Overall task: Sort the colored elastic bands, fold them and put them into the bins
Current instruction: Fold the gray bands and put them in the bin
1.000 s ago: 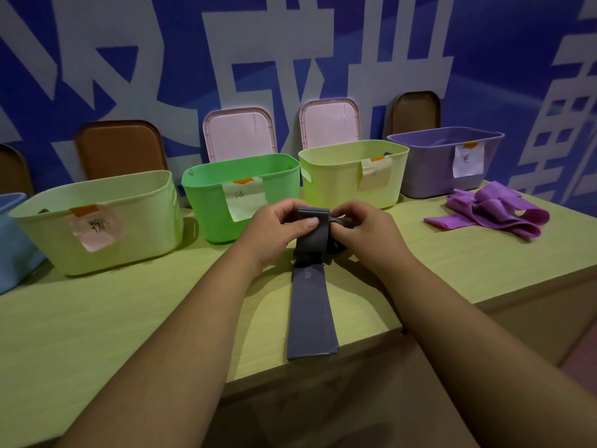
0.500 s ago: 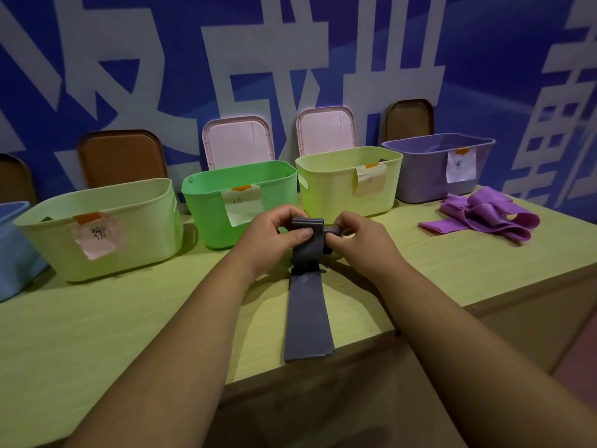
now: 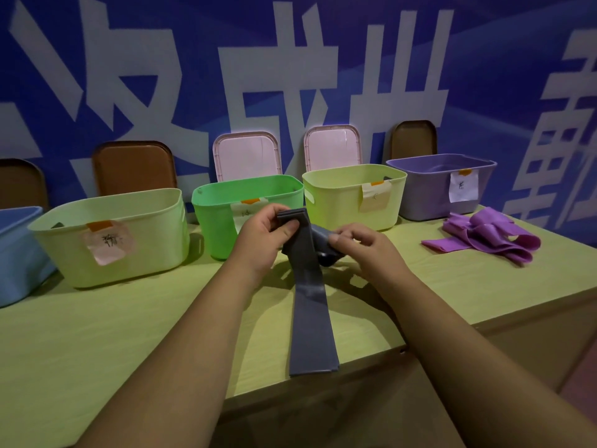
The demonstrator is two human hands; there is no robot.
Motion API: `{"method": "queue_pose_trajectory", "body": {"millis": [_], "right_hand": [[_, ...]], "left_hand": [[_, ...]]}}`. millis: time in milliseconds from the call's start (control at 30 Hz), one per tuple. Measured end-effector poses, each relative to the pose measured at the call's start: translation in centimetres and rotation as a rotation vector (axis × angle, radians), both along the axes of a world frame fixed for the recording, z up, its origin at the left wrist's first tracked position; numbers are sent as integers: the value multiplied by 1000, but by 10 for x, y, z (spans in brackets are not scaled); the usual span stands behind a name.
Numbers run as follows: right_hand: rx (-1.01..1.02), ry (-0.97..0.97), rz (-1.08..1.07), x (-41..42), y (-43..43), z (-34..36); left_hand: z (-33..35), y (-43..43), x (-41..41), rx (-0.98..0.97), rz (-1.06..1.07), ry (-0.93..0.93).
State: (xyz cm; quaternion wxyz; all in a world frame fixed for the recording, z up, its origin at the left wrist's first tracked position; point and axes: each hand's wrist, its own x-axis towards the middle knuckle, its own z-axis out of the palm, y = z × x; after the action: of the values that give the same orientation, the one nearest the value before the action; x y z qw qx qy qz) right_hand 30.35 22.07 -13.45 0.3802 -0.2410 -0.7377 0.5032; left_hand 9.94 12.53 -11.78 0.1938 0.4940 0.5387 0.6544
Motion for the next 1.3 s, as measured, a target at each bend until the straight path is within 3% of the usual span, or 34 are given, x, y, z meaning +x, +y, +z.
{"method": "queue_pose_trajectory", "body": {"millis": [67,200,333,500,700,767,933,1067,1133,1300], "right_hand": [[-103,80,10,4,1,2],[-45,177,15,5,4,4],[-152,305,52,7,0,25],[-129,326,63,16,-16,62],[98,96,29,43,-33,108],[245,-95,10,53,-36,122],[600,-628,-78,70,-48,159],[722,-853,-241,72,-62,173],[643,-784,-184,75,-68,173],[249,-351,149,90,-86,171]], "left_hand": [[0,1,-2,29,-15,-83],[0,1,2,20,-66,-156],[8,-7,11,9,-126,-250],[49,-30,25,32,-220,-327],[112,-66,29,6,-138,-122],[132,-81,30,-65,-100,2],[168,-110,39,-309,24,515],[181,-128,51,-340,101,613],[184,-135,54,-334,112,589],[189,-151,56,-256,91,410]]}}
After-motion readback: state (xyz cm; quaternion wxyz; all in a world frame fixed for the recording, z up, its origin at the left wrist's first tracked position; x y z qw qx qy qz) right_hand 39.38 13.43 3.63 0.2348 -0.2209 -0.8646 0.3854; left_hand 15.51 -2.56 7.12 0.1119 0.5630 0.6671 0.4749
